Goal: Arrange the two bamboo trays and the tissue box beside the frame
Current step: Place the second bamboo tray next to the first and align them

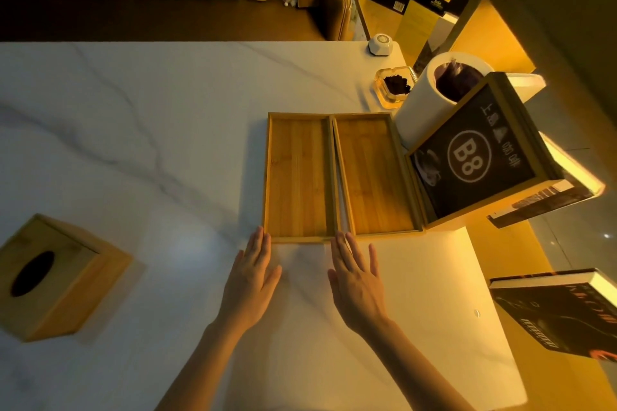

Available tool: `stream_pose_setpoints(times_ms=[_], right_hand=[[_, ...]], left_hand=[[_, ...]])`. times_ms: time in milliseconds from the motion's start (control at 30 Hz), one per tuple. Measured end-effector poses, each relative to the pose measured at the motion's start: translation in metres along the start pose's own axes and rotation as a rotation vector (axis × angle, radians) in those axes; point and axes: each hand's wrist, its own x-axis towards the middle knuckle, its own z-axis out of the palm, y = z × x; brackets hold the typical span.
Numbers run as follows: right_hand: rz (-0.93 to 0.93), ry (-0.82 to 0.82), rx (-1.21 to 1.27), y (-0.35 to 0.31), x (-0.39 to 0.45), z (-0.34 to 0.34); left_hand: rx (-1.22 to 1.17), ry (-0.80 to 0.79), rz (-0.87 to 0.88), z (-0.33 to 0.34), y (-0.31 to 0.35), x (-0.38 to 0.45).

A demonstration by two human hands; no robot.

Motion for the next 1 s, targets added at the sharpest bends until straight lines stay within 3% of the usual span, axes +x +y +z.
stream_pose_setpoints(times_ms=[1000], right_hand=[[-0.021, 0.003, 0.093, 0.020, -0.002, -0.005]], left_hand=[[-0.134, -0.049, -0.045, 0.010, 0.019, 0.001]])
